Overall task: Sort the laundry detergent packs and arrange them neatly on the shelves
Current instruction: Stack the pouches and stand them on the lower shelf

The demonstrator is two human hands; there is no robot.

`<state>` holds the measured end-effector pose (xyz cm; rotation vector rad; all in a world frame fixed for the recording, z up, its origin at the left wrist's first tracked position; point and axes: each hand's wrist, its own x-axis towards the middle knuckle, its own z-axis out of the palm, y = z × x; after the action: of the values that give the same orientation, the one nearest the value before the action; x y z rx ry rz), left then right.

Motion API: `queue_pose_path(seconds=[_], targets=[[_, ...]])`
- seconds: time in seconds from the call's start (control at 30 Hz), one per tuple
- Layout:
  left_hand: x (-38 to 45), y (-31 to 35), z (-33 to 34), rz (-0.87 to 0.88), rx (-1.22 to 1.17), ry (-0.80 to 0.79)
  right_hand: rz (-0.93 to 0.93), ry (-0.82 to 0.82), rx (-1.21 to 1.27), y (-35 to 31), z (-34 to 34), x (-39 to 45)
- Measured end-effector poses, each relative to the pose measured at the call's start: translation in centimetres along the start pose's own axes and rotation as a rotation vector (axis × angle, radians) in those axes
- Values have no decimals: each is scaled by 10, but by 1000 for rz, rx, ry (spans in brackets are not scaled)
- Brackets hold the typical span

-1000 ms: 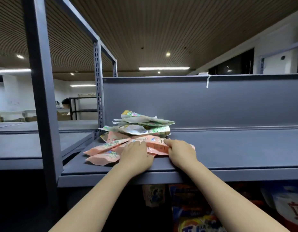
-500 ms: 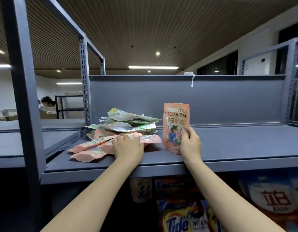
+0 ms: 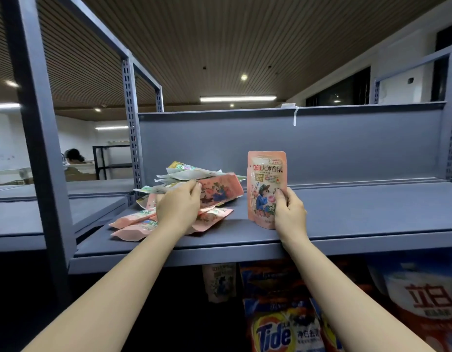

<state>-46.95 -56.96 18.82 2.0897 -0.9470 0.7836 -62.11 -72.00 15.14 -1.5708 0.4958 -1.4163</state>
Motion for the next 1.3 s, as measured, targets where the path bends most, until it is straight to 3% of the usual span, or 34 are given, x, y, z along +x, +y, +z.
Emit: queue_pose_path(seconds=[0.1,0.17,0.23,0.33,0.43,0.5,0.6,0.87,1.0,1.17,1.3], targets=[[-6,-3,3,172,155,-135,-20,1,-2,1,0,0],[-12,-2,5,208,189,-142,-23,-1,-5,3,1,1],[-12,-3,5,185,232,-130,-26,-7,-8,4,1,1],[-11,-14,3,62,334,-244,-36,-15,-7,5,1,2],[-11,-25,-1,-65,231,-287,-43,-14,-20,6,1,2],[-9,-24,-4,-54,195,-300,-47,-13,-34,6,2,2],[-3,-15,-10,-40,140,-230,-51,-2,-43,6,2,0],[19,32,-13,75,-118,135,-55,12,-48,3,3,-2],[28,56,3,57,-425,24,-43,7,-32,2,2,-3],[23,65,30,-166,-789,-363,-36,24,-48,5,3,-1],[23,65,44,-281,-849,-592,-29,6,-45,8,3,0]])
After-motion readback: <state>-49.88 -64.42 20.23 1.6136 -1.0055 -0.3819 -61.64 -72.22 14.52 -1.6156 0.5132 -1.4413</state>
